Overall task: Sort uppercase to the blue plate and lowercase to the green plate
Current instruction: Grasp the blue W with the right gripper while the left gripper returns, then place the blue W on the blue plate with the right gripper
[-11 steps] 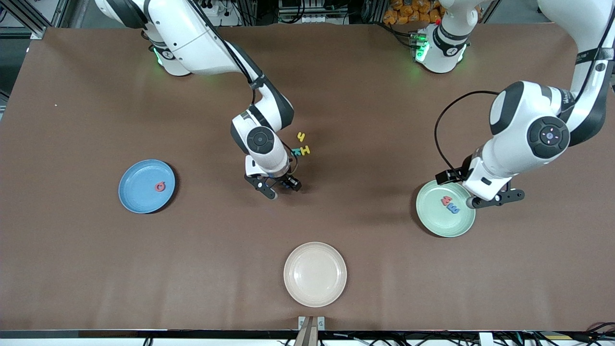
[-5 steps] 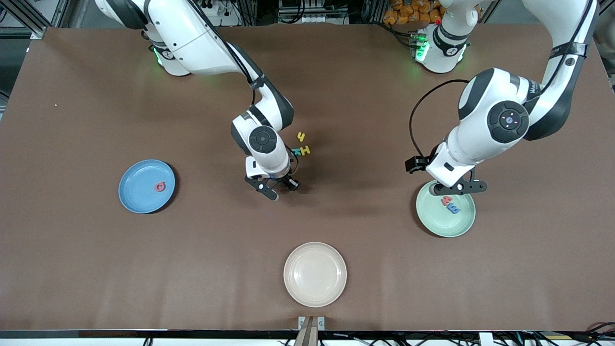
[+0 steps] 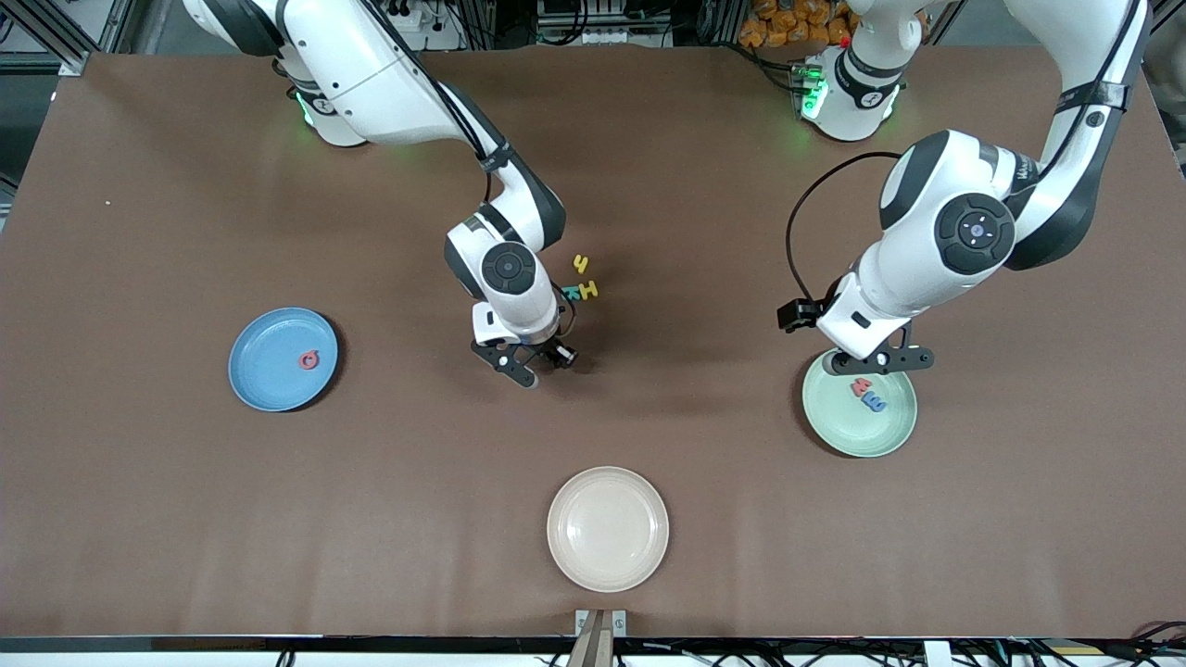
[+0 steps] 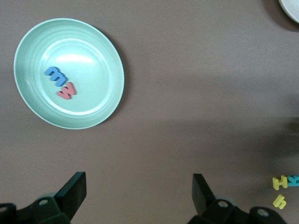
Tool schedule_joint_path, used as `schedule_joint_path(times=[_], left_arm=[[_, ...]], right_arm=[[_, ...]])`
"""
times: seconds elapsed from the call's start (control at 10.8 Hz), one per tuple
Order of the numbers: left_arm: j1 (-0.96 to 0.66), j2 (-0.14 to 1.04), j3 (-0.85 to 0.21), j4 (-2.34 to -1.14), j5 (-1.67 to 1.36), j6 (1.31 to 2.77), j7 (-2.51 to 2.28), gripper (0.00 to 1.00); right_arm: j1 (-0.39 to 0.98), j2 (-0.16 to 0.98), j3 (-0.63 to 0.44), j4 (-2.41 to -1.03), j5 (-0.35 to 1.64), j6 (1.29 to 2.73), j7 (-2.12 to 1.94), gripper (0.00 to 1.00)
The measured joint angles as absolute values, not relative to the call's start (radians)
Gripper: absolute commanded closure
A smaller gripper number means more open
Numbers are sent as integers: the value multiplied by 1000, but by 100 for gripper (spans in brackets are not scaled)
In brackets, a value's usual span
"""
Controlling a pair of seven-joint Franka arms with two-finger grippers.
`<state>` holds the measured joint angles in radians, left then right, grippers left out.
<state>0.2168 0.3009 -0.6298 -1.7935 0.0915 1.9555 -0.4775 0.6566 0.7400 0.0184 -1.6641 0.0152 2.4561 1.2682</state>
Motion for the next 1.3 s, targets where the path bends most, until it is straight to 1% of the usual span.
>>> schedule_joint_path(times=[0.19, 0.28, 0.65, 0.83, 0.93, 1.11, 1.3], left_arm=[[212, 301, -648, -1793, 89, 1956, -491, 0], [208, 301, -665, -1793, 89, 1956, -527, 0], [141, 301, -723, -1806, 89, 1972, -686, 0], [103, 310, -754, -1833, 89, 2048, -783, 0], [51, 325, -757, -1843, 97, 2095, -857, 0], [-73, 385, -759, -1851, 180, 2191, -1000, 0], [-186, 467, -755, -1841, 322, 2239, -1097, 0]], right_arm=[[654, 740, 18, -1661, 12, 2439, 1231, 72], [645, 740, 17, -1655, 10, 2408, 1185, 72], [529, 722, 8, -1602, 1, 2217, 866, 72], [475, 686, -41, -1600, -2, 2120, 650, 72], [456, 667, -73, -1601, -2, 2075, 553, 72], [421, 617, -138, -1630, -2, 2016, 369, 72], [400, 566, -214, -1690, -3, 1986, 194, 72]])
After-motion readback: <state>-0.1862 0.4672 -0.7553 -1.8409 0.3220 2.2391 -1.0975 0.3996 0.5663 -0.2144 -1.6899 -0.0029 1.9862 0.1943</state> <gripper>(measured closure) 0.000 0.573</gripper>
